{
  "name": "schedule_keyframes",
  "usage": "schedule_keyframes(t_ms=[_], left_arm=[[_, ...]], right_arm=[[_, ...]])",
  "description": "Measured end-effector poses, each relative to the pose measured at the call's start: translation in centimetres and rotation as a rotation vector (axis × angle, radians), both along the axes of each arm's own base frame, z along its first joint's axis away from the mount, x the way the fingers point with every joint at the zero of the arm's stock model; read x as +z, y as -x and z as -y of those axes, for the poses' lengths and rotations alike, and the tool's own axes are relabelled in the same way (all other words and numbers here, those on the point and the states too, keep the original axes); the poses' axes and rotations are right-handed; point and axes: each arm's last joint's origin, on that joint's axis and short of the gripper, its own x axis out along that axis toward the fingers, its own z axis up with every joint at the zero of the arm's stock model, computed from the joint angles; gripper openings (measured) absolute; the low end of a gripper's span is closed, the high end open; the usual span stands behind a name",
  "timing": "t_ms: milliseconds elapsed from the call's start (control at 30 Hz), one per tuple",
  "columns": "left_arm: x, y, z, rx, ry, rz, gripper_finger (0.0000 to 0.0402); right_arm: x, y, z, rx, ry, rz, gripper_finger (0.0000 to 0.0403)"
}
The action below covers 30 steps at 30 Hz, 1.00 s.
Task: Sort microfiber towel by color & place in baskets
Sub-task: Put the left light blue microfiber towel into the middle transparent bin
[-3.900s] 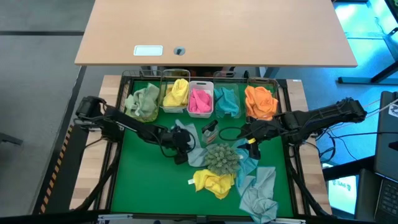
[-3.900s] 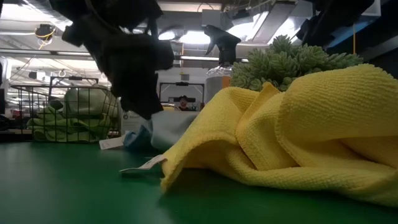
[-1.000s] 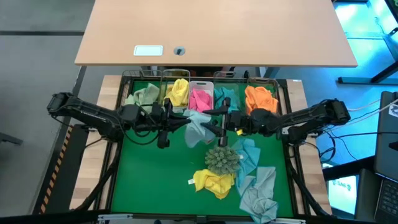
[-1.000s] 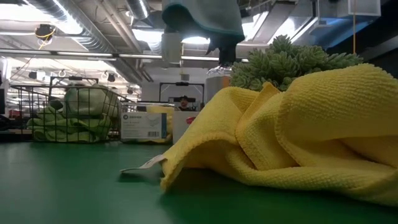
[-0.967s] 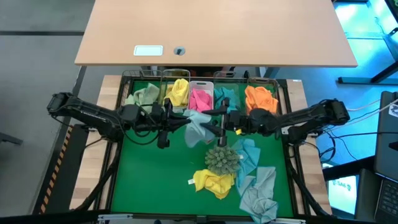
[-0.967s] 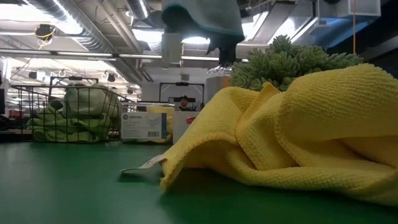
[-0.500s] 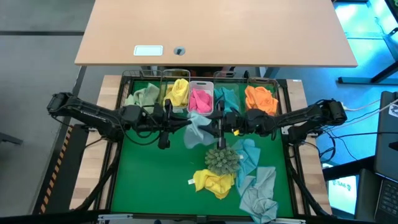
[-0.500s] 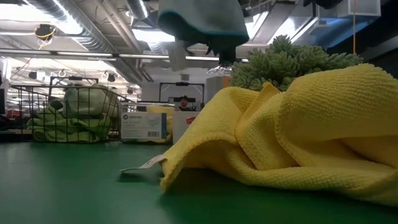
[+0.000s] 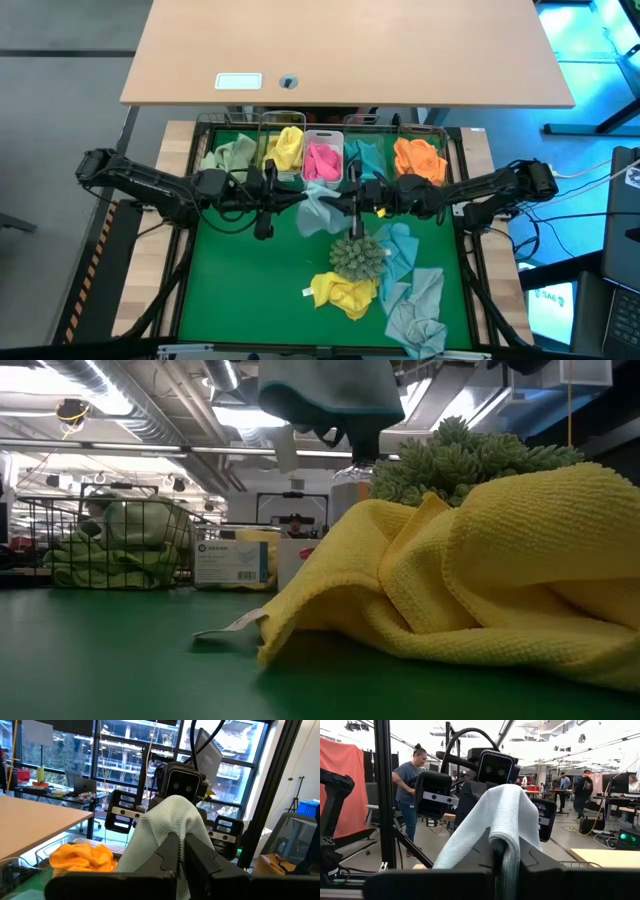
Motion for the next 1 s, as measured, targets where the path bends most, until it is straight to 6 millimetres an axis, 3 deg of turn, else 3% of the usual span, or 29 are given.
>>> schedule_keyframes(t_ms=[233,500,800,1000], left_arm=[[0.0,0.0,0.0,0.002,0.0,0.0,0.0065],[-0.2,0.0,0.0,0.001,-0.003,-0.021,0.0128],[-1.0,-0.1,0.0,0.002,-0.015,-0.101,0.0137],[-1.3,-0.1,0.0,0.001,-0.021,-0.136,0.0137]], right_arm=[[0.8,0.0,0.0,-0.003,0.009,0.011,0.0013],[3.7,-0.8,-0.1,-0.017,0.115,-0.044,0.001],[8.9,0.8,0.3,-0.105,0.284,-0.206,0.0009],[11.8,3.2,2.3,-0.192,0.304,-0.272,0.0005]])
